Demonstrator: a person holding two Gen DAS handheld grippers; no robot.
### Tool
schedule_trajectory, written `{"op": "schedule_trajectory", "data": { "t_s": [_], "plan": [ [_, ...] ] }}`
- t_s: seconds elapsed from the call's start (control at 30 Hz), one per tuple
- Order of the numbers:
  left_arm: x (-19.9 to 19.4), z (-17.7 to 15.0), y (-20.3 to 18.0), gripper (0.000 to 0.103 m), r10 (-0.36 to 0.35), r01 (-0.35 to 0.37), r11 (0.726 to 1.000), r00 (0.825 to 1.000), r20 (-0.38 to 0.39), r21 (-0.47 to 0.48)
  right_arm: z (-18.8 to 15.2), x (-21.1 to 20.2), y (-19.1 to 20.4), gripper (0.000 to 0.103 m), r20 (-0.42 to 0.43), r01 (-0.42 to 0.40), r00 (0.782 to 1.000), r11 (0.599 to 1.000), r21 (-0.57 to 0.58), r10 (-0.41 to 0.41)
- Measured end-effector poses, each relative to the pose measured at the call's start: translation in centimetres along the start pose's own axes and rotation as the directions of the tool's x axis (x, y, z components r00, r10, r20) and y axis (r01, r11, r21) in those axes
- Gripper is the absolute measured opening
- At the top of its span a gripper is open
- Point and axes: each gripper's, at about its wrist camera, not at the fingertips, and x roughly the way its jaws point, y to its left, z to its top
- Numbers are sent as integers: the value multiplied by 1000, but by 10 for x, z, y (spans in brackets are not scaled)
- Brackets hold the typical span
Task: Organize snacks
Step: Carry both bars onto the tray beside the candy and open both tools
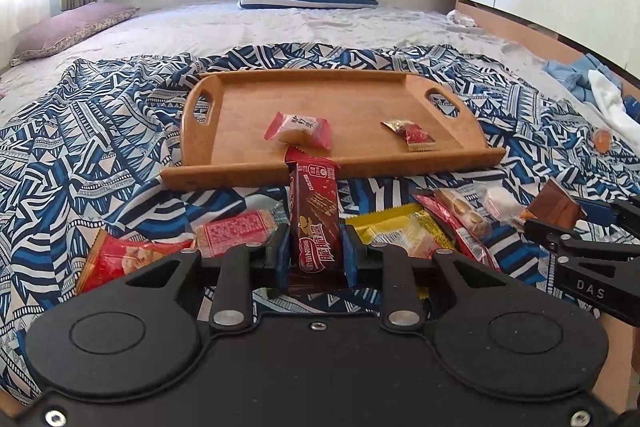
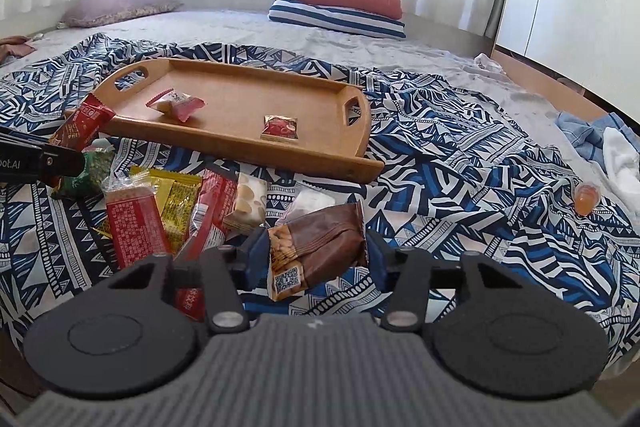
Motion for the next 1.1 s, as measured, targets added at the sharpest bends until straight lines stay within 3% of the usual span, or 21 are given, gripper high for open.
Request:
{"op": "schedule_trajectory", "data": {
  "t_s": [0.27,0.57,0.9,1.1],
  "plan": [
    [-1,31,21,25,-16,16,998,1000,8,-54,30,-3,-11,54,44,5,999,1000,18,-6],
    [14,68,41,25,-17,18,996,1000,11,-92,73,16,-27,54,37,-40,999,994,103,37],
    [76,94,55,25,38,-43,990,999,-39,-135,105,81,-43,54,-43,-42,998,978,203,52],
    [118,98,57,25,48,-60,988,995,-87,-140,107,117,-34,54,-82,-12,996,988,156,25]
  ]
}}
